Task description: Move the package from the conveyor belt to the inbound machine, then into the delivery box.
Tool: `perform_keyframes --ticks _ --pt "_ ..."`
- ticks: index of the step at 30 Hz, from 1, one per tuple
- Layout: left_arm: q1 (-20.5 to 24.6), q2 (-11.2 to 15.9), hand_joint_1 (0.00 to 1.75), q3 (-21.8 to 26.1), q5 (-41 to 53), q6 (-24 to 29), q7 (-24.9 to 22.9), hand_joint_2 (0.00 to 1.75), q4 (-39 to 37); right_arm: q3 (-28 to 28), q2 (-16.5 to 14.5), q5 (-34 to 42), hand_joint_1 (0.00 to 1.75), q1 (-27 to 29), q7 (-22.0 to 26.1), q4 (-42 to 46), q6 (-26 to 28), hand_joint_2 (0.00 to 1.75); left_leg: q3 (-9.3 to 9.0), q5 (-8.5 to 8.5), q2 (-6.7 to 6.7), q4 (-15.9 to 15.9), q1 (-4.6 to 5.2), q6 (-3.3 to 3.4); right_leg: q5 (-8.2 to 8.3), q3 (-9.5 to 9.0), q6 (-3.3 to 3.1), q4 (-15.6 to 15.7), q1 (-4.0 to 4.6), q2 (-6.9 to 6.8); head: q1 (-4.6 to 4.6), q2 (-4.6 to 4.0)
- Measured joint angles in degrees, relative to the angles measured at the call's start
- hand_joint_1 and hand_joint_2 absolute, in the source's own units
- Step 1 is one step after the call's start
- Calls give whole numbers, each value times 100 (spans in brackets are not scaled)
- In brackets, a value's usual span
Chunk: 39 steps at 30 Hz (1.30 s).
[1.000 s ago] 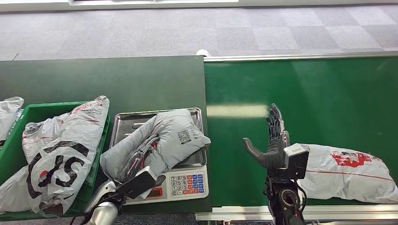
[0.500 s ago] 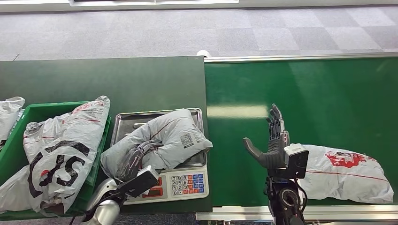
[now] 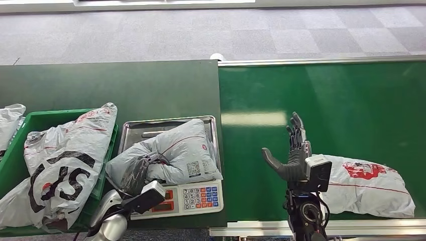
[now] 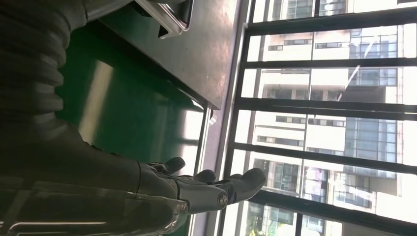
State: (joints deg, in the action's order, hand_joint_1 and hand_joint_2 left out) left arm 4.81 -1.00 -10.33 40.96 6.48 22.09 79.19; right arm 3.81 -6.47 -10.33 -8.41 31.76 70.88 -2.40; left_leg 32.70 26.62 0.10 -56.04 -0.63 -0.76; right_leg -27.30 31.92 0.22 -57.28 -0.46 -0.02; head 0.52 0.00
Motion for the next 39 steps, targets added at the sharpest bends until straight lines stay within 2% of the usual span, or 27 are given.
perform_keyframes --ticks 3,9,13,17,21,27,35,39 --pt "-29 -8 175 -1 -169 358 378 175 27 -3 0 26 0 -5 11 -2 -19 175 8 0 -2 -1 0 0 0 7 0 0 0 0 0 0" --pt "-59 -15 175 1 -387 497 597 175 92 -3 0 43 0 -11 16 -3 -33 175 15 0 -2 -1 0 0 0 13 0 0 0 0 1 0" --pt "-187 -54 175 1 -1094 1029 1460 175 461 1 0 78 0 -84 34 -69 -55 175 34 1 -2 -1 0 0 -1 32 0 0 0 0 1 0" --pt "-216 -73 175 2 -1351 1386 1694 175 654 9 0 107 0 -120 51 -114 -55 175 35 1 -2 -1 0 0 -1 33 0 0 0 0 0 0" --pt "-245 -62 175 -24 -1711 1780 1767 175 849 16 0 140 0 -138 83 -162 -52 175 35 1 -2 -1 0 0 -1 33 0 0 0 0 1 0" --pt "-267 125 175 -257 -2248 2771 1769 175 1327 30 -1 187 0 -189 110 -263 -27 175 38 1 -3 -1 0 0 -1 35 0 0 0 -1 1 0" --pt "-273 272 175 -408 -2287 3064 1769 175 1627 40 -9 204 0 -208 117 -354 -3 175 39 1 -2 -1 0 0 -1 35 0 0 0 -1 0 0" --pt "-285 179 175 -116 -1602 3251 1769 175 1759 67 -11 245 0 -197 129 -368 32 175 39 1 -2 -1 0 0 -1 36 0 0 0 -1 0 0"
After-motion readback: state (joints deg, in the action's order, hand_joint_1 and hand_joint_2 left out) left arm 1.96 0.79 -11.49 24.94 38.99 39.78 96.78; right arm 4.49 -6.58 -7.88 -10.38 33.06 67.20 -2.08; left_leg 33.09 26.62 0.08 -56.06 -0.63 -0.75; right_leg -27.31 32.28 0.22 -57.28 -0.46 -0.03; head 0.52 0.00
